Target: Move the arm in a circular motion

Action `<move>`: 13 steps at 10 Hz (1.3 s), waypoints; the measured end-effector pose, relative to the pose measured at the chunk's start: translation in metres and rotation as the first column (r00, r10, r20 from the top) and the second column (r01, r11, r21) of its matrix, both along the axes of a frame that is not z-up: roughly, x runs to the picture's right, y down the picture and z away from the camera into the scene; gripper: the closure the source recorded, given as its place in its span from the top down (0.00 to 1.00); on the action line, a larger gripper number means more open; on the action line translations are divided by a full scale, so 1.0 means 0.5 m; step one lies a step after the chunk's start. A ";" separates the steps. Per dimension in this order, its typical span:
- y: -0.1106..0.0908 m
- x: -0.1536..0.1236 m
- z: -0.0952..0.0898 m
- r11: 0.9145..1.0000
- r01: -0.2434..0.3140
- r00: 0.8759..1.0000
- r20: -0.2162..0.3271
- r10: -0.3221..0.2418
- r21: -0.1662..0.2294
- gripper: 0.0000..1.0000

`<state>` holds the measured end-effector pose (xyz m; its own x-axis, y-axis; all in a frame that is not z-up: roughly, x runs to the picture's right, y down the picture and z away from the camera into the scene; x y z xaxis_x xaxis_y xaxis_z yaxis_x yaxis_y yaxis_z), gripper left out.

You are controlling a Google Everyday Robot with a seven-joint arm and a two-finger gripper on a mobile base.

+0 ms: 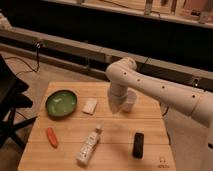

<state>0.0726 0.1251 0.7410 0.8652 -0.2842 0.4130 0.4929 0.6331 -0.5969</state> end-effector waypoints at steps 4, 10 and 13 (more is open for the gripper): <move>-0.020 0.115 0.010 1.000 -0.030 0.988 -0.148 0.031 0.009 0.13; -0.190 0.038 0.070 0.983 0.158 0.978 -0.149 -0.143 0.091 0.13; -0.187 -0.085 0.067 0.965 0.240 0.971 -0.016 -0.239 0.104 0.21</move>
<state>0.0300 0.0314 0.7743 0.7680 -0.5248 0.3671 0.6358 0.5558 -0.5355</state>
